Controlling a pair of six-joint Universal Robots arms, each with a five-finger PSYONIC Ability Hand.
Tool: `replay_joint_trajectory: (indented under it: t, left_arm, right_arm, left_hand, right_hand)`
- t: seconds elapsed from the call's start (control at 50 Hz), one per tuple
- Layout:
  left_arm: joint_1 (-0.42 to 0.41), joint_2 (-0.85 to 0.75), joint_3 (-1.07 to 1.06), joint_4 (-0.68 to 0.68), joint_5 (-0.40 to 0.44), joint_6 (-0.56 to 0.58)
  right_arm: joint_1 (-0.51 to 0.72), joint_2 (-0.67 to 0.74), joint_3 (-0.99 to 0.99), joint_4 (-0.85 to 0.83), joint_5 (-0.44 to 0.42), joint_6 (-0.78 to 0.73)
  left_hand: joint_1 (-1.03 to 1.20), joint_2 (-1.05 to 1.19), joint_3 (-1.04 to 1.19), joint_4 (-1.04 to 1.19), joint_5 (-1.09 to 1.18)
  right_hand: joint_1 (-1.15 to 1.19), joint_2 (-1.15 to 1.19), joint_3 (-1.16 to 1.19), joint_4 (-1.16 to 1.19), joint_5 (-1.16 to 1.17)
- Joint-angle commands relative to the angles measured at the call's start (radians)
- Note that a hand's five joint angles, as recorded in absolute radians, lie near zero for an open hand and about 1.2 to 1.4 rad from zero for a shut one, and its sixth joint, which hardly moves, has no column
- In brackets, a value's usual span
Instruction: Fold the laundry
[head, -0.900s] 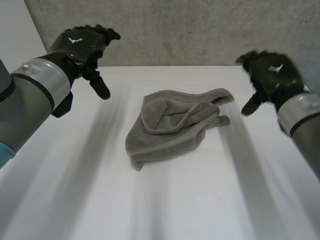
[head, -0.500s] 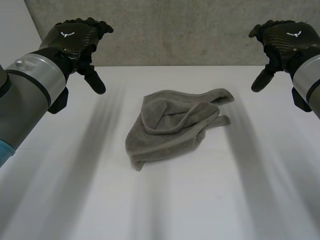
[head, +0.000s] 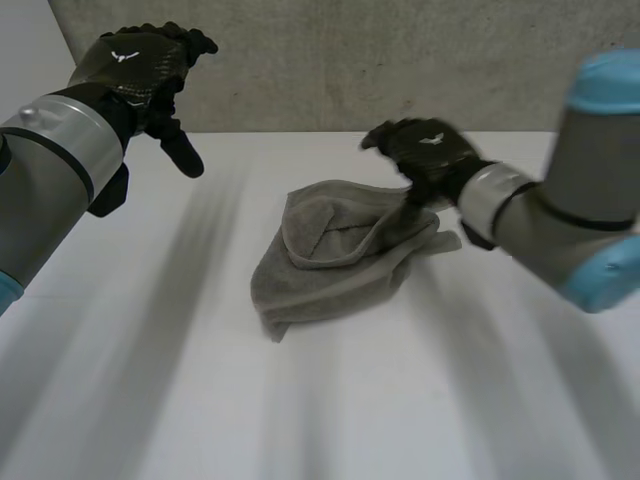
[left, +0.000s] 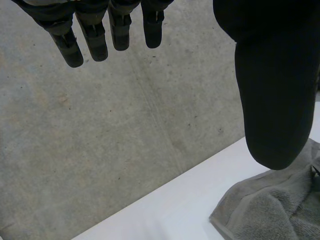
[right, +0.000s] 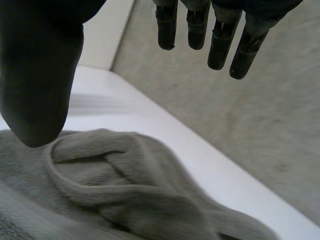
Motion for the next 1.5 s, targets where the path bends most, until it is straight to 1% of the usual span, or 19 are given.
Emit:
replay_joint_trajectory:
  t: [0.02,0.1,0.22,0.28,0.32,0.34,0.36,0.54,0.7,0.84,0.94,0.98,1.0,1.02,1.04,1.06,1.1,1.34,1.5]
  left_arm:
    - [0.001,0.001,-0.009,0.001,0.002,0.0]
    - [-0.001,0.0,-0.01,0.001,0.002,0.0]
    - [-0.003,0.0,-0.016,0.001,0.002,0.0]
    - [-0.002,0.0,-0.016,0.001,0.002,0.0]
    - [-0.004,0.0,-0.018,0.001,0.002,0.0]
    - [-0.004,0.0,-0.018,0.001,0.002,0.0]
    - [-0.004,0.0,-0.018,0.001,0.002,0.0]
    - [-0.01,-0.017,-0.036,0.03,0.005,0.001]
    - [-0.013,-0.028,-0.081,0.079,0.008,0.003]
    - [-0.016,-0.028,-0.165,0.084,0.015,0.003]
    - [-0.021,-0.045,-0.28,0.098,0.094,0.004]
    - [-0.035,-0.057,-0.35,0.119,0.144,0.004]
    - [-0.035,-0.057,-0.351,0.119,0.144,0.004]
    - [-0.044,-0.063,-0.383,0.139,0.158,0.004]
    - [-0.044,-0.063,-0.383,0.139,0.158,0.004]
    - [-0.052,-0.068,-0.413,0.166,0.169,0.004]
    - [-0.059,-0.068,-0.443,0.2,0.17,0.004]
    - [-0.078,-0.104,-0.575,0.484,0.219,0.01]
    - [-0.078,-0.161,-0.57,0.503,0.301,0.012]
  right_arm:
    - [0.066,0.28,-0.242,0.061,0.038,-0.018]
    - [0.089,0.42,-0.355,0.085,0.089,-0.12]
    - [0.112,0.499,-0.415,0.093,0.182,-0.274]
    - [0.116,0.51,-0.431,0.088,0.211,-0.331]
    - [0.118,0.497,-0.441,0.084,0.217,-0.334]
    - [0.118,0.497,-0.441,0.084,0.217,-0.334]
    - [0.121,0.473,-0.457,0.087,0.222,-0.325]
    - [0.121,0.17,-0.376,0.096,0.203,-0.181]
    - [0.144,-0.036,-0.129,0.205,0.142,-0.239]
    - [0.135,-0.211,0.299,0.28,0.025,-0.594]
    - [0.133,-0.286,0.546,0.276,-0.021,-0.83]
    - [0.133,-0.306,0.603,0.268,-0.031,-0.892]
    - [0.13,-0.325,0.635,0.251,-0.044,-0.921]
    - [0.13,-0.325,0.635,0.251,-0.044,-0.922]
    - [0.12,-0.337,0.66,0.204,-0.044,-0.912]
    - [0.101,-0.351,0.674,0.15,-0.041,-0.88]
    - [0.08,-0.369,0.683,0.097,-0.038,-0.827]
    - [-0.205,-0.503,0.721,-0.073,-0.056,-0.097]
    - [-0.336,-0.501,0.827,-0.076,-0.1,-0.018]
  left_hand:
    - [0.0,0.009,0.006,0.009,-0.031]
    - [0.0,0.009,0.006,0.009,-0.031]
    - [0.0,0.009,0.006,0.009,-0.031]
    - [0.0,0.009,0.006,0.009,-0.031]
    - [0.0,0.009,0.006,0.009,-0.031]
    - [0.0,0.009,0.006,0.009,-0.031]
    - [0.0,0.009,0.006,0.009,-0.031]
    - [0.0,0.009,0.006,0.009,-0.031]
    - [0.0,0.009,0.006,0.009,-0.031]
    - [0.0,0.009,0.006,0.009,-0.031]
    - [0.0,0.009,0.006,0.009,-0.031]
    - [0.0,0.009,0.006,0.009,-0.031]
    - [0.0,0.009,0.006,0.009,-0.031]
    - [0.0,0.009,0.006,0.009,-0.031]
    - [0.0,0.009,0.006,0.009,-0.031]
    - [0.0,0.009,0.006,0.009,-0.031]
    - [0.0,0.009,0.006,0.009,-0.031]
    - [0.018,0.027,0.024,0.027,-0.013]
    - [0.08,0.089,0.086,0.089,0.049]
  right_hand:
    - [-0.034,-0.048,-0.041,-0.059,-0.037]
    - [0.045,0.031,0.038,0.02,0.042]
    - [0.227,0.213,0.221,0.203,0.224]
    - [0.465,0.451,0.458,0.44,0.462]
    - [0.909,0.895,0.902,0.884,0.906]
    - [0.911,0.897,0.905,0.887,0.908]
    - [1.163,1.149,1.157,1.139,1.16]
    - [1.166,1.152,1.159,1.141,1.163]
    - [1.166,1.152,1.159,1.141,1.163]
    - [1.166,1.152,1.159,1.141,1.163]
    - [1.166,1.152,1.159,1.141,1.163]
    - [1.084,1.07,1.078,1.06,1.082]
    - [0.651,0.637,0.645,0.627,0.649]
    - [0.647,0.633,0.64,0.623,0.644]
    - [0.24,0.226,0.234,0.216,0.237]
    - [0.024,0.01,0.017,-0.001,0.021]
    - [-0.056,-0.07,-0.063,-0.081,-0.059]
    - [-0.056,-0.07,-0.063,-0.081,-0.059]
    - [-0.056,-0.07,-0.063,-0.081,-0.059]
